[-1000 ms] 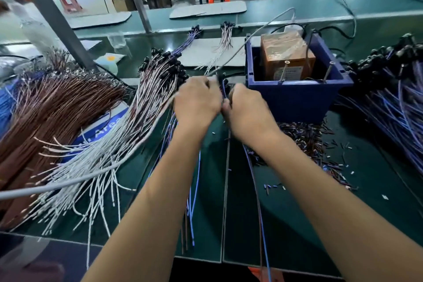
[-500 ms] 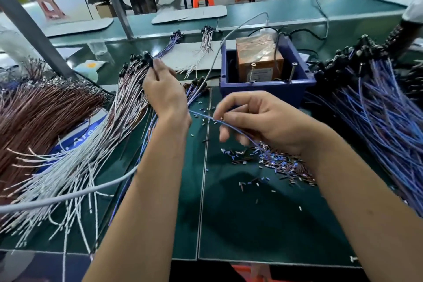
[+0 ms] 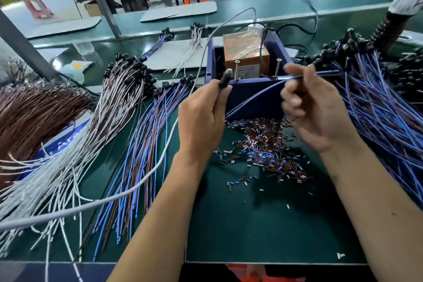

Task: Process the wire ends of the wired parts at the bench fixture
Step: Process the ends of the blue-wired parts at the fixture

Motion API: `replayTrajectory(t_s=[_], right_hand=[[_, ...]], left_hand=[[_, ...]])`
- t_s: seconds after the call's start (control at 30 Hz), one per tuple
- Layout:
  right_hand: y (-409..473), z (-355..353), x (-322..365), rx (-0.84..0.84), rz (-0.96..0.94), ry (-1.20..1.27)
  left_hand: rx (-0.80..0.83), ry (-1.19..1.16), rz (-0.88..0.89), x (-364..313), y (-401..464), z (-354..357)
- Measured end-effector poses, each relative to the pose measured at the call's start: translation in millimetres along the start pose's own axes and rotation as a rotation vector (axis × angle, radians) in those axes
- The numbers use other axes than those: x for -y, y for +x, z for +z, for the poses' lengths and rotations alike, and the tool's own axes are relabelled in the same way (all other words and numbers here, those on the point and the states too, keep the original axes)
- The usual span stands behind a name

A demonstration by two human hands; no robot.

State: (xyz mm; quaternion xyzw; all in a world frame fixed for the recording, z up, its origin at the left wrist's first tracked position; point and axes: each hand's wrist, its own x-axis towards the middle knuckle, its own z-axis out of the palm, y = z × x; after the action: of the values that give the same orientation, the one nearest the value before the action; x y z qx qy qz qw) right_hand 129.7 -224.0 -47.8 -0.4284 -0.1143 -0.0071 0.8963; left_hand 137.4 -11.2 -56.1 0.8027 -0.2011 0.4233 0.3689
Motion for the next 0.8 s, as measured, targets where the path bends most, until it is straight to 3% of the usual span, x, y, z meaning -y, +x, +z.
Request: replayTrajectory(t_s=[0.1, 0.17, 0.27, 0.37, 0.6, 0.8], right_hand=[[-0.1, -5.7, 2.8, 0.01, -0.011, 0.122], [-1.2, -4.2, -2.5, 0.028, 0.014, -0.052], [-6.9, 0.9, -14.4, 0.069, 0.083, -0.45], [-10.9, 4.8, -19.9, 0.084, 0.091, -0.644], [-10.0, 10.5, -20.1, -0.047, 0.123, -0.323], [-8.3, 9.1, -24.0, -0.158, 0.066, -0.478]], left_hand=[[-0.153, -0.018, -0.039, -6.3, 5.0, 1.8], [-0.209, -0.031, -0.051, -16.3, 6.6, 11.0], [-0.099, -0.14, -0.058, -28.1, 3.2, 29.8], [0.04, -0.311, -0.121, -31.8, -1.2, 39.1], [0.237, -0.587, -0.318, -31.6, -17.6, 47.5], [0.249, -0.535, -0.378, -26.2, -20.9, 46.3]])
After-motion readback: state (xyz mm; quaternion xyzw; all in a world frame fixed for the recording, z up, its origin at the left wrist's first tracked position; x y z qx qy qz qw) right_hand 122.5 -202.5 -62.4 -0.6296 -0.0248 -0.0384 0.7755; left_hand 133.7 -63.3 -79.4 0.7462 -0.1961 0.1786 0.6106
